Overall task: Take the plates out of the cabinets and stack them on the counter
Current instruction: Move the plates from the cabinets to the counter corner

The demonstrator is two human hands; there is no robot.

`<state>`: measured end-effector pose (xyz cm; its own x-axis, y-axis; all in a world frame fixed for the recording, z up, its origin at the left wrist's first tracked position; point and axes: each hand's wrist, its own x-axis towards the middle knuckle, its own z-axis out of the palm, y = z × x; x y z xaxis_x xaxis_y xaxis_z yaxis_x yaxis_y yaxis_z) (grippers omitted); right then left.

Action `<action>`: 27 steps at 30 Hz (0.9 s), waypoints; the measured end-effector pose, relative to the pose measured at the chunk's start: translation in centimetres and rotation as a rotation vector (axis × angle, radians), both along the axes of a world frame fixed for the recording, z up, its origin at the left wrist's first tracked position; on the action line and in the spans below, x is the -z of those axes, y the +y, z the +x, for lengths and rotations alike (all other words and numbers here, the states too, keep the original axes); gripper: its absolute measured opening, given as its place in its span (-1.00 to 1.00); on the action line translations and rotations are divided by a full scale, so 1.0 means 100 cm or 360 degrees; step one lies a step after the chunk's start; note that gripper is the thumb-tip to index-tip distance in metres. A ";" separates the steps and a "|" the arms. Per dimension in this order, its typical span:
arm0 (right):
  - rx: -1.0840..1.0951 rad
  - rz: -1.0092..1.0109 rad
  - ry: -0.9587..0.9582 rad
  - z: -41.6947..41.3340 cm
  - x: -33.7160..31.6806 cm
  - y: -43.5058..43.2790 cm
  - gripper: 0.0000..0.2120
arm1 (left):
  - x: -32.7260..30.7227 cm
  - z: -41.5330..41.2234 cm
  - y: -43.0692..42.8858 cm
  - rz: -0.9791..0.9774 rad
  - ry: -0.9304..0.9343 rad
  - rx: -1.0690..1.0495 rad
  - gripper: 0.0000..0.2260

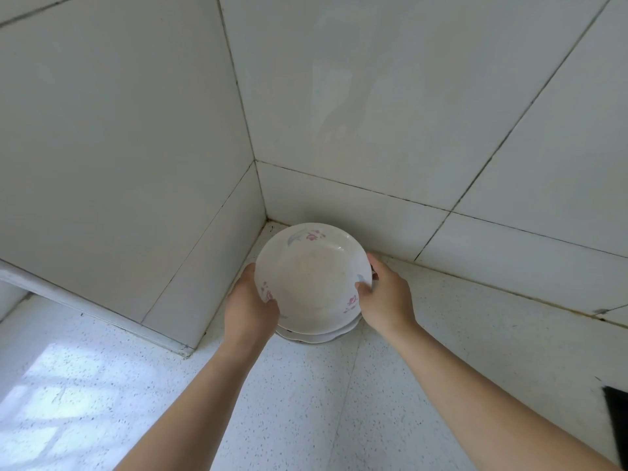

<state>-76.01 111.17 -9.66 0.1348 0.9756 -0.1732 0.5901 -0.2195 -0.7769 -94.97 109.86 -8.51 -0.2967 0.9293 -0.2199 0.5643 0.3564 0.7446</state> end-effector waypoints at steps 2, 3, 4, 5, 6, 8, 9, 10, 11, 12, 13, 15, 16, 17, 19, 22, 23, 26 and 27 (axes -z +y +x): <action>0.0006 -0.0010 -0.0010 0.000 -0.001 -0.001 -0.58 | 0.001 -0.001 -0.002 0.0003 0.0015 0.0003 -0.61; 0.0012 -0.0016 -0.0018 -0.001 -0.001 -0.002 -0.58 | 0.002 -0.001 -0.003 0.0007 0.0016 0.0003 -0.61; 0.0016 -0.0020 -0.0034 -0.001 -0.002 -0.003 -0.58 | 0.002 -0.001 -0.004 0.0014 0.0016 0.0001 -0.63; 0.0019 -0.0025 -0.0057 -0.002 -0.002 -0.003 -0.58 | 0.003 0.000 -0.005 0.0022 0.0016 -0.0001 -0.64; 0.0023 -0.0031 -0.0081 -0.003 -0.003 -0.004 -0.58 | 0.003 0.000 -0.006 0.0031 0.0023 -0.0001 -0.66; 0.0056 -0.0051 -0.0112 -0.006 -0.002 -0.004 -0.59 | 0.004 0.001 -0.007 0.0044 0.0042 0.0002 -0.68; 0.0073 -0.0062 -0.0122 -0.007 -0.002 -0.003 -0.59 | 0.005 0.002 -0.007 0.0051 0.0048 0.0004 -0.69; 0.0084 -0.0074 -0.0129 -0.007 -0.002 -0.003 -0.59 | 0.005 0.003 -0.009 0.0057 0.0055 0.0006 -0.71; 0.0089 -0.0083 -0.0136 -0.008 -0.001 -0.003 -0.59 | 0.005 0.004 -0.010 0.0062 0.0059 0.0010 -0.72; 0.0089 -0.0089 -0.0146 -0.008 -0.002 -0.004 -0.59 | 0.005 0.004 -0.011 0.0069 0.0059 0.0016 -0.70; 0.0088 -0.0094 -0.0160 -0.008 -0.002 -0.004 -0.59 | 0.006 0.005 -0.011 0.0077 0.0054 0.0024 -0.68; 0.0088 -0.0104 -0.0180 -0.007 -0.001 -0.005 -0.60 | 0.009 0.004 -0.013 0.0084 0.0058 0.0051 -0.62; 0.0085 -0.0110 -0.0188 -0.006 -0.001 -0.005 -0.62 | 0.010 0.004 -0.013 0.0086 0.0069 0.0067 -0.60; 0.0077 -0.0114 -0.0198 -0.004 -0.001 -0.005 -0.64 | 0.011 0.003 -0.013 0.0086 0.0078 0.0078 -0.58; 0.0065 -0.0114 -0.0198 -0.003 -0.003 -0.005 -0.68 | 0.013 0.001 -0.013 0.0085 0.0085 0.0084 -0.58; 0.0049 -0.0106 -0.0177 -0.001 -0.006 -0.006 -0.69 | 0.016 -0.002 -0.012 0.0080 0.0143 0.0098 -0.59; 0.0040 -0.0104 -0.0168 -0.001 -0.007 -0.007 -0.69 | 0.016 -0.003 -0.012 0.0076 0.0186 0.0114 -0.57; 0.0004 -0.0095 -0.0148 -0.001 -0.011 -0.009 -0.65 | 0.008 -0.004 -0.014 0.0001 0.0281 0.0214 -0.44; -0.0009 -0.0093 -0.0151 -0.001 -0.013 -0.010 -0.63 | 0.005 -0.004 -0.015 -0.0029 0.0283 0.0239 -0.41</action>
